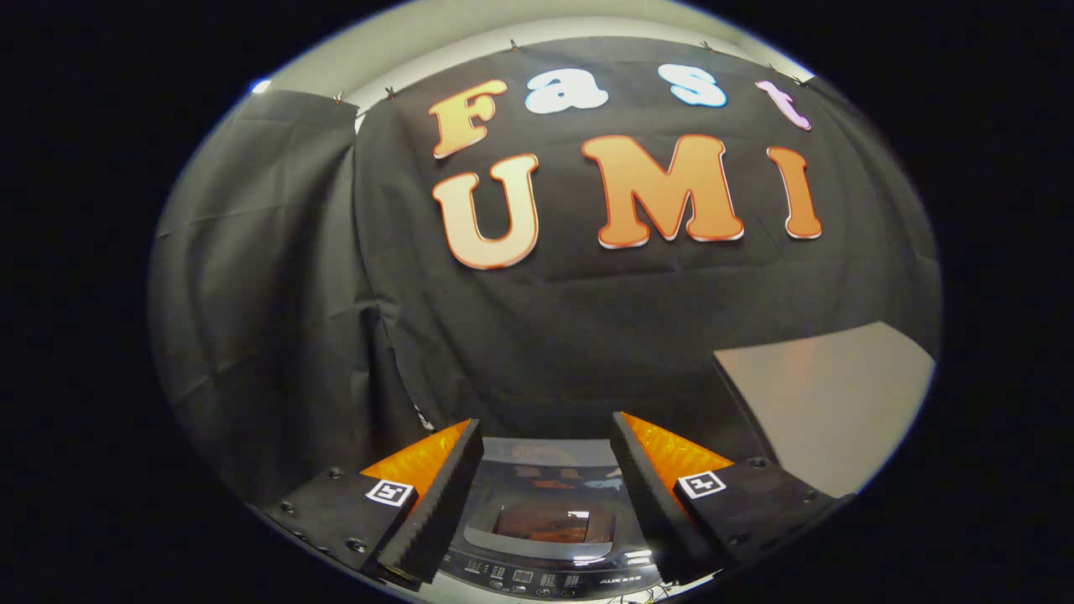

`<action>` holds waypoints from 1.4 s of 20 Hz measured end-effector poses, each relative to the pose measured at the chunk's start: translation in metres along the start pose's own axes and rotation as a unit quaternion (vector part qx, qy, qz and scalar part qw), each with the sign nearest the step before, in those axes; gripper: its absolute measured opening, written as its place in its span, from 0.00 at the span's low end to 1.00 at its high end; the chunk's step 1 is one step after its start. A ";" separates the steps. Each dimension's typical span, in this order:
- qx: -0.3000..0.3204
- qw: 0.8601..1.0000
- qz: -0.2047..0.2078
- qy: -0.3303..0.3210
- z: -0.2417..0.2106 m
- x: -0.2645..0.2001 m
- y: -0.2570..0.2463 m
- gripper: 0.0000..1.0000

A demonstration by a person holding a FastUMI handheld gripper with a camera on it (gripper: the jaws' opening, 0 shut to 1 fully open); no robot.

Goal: Put the clothes into the washing machine and then close the washing machine lid.

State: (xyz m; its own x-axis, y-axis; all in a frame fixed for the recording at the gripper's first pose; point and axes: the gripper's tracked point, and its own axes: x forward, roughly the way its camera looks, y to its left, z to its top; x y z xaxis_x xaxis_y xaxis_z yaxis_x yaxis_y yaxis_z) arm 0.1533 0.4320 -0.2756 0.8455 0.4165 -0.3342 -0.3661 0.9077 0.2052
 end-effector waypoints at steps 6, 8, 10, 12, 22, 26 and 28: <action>0.003 0.998 0.012 -0.055 0.076 -0.073 -0.014 0.99; -0.017 0.997 0.006 -0.073 0.104 -0.099 -0.019 0.99; -0.031 0.995 -0.004 -0.090 0.126 -0.126 -0.036 0.99; -0.041 0.994 -0.017 -0.099 0.140 -0.154 -0.055 0.99; -0.039 0.980 -0.106 -0.162 0.213 -0.310 -0.167 0.99; -0.031 0.975 -0.136 -0.174 0.218 -0.366 -0.198 0.99; -0.031 0.972 -0.160 -0.169 0.211 -0.385 -0.219 0.99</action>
State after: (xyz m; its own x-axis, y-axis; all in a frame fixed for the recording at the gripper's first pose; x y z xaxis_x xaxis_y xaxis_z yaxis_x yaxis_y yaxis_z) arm -0.0096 0.0618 0.0018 0.9956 0.0805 -0.0477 -0.0765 0.9938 0.0804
